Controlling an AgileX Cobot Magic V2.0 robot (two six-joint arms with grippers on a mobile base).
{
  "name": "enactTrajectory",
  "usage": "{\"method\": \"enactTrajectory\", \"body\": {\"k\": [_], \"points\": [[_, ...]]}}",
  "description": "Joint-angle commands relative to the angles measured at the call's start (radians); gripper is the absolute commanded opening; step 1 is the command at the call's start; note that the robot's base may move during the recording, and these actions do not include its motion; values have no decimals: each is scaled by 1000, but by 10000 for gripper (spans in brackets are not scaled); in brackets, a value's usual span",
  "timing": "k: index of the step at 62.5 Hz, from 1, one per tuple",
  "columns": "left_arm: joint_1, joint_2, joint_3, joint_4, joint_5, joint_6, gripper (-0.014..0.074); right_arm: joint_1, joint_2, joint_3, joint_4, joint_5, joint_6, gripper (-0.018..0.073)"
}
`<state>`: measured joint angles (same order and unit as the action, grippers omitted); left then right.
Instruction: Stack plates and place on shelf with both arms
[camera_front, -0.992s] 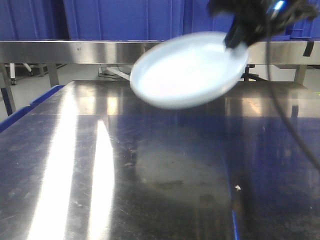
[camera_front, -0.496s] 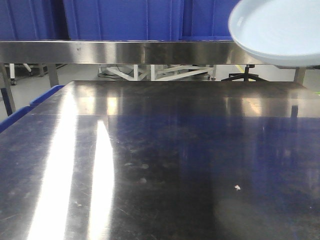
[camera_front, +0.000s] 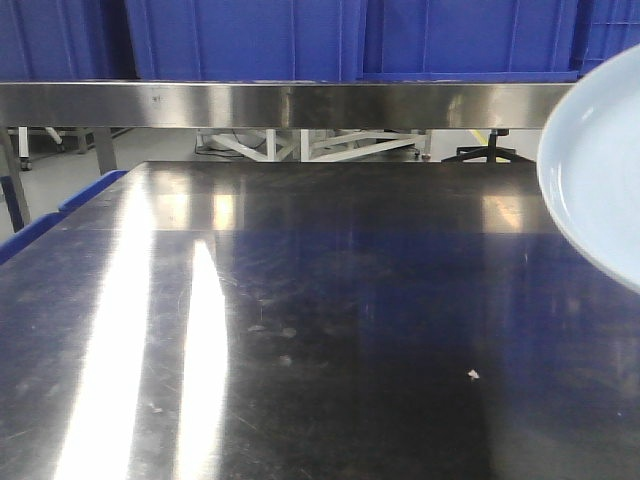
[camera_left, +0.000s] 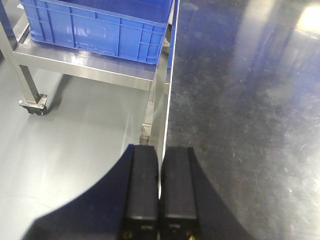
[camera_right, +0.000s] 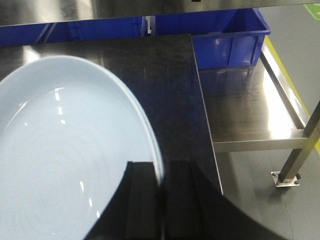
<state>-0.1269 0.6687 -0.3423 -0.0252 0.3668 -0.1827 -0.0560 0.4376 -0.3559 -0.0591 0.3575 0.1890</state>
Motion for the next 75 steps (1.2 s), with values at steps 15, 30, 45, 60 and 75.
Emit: {"method": "enactTrajectory", "body": {"k": [15, 30, 45, 60, 75], "points": [[0, -4, -30, -6, -72, -4, 97, -5, -34, -22, -6, -122, -4, 24], [0, -4, -30, -6, -72, -4, 97, -5, -34, -22, -6, -122, -4, 24], [0, -4, -30, -6, -72, -4, 97, -5, -34, -22, -6, -122, -4, 24], [0, -4, -30, -6, -72, -4, 97, -5, -34, -22, -6, -122, -4, 24], [0, -4, -30, -6, -72, -4, 97, -5, -34, -22, -6, -122, -4, 24]]}}
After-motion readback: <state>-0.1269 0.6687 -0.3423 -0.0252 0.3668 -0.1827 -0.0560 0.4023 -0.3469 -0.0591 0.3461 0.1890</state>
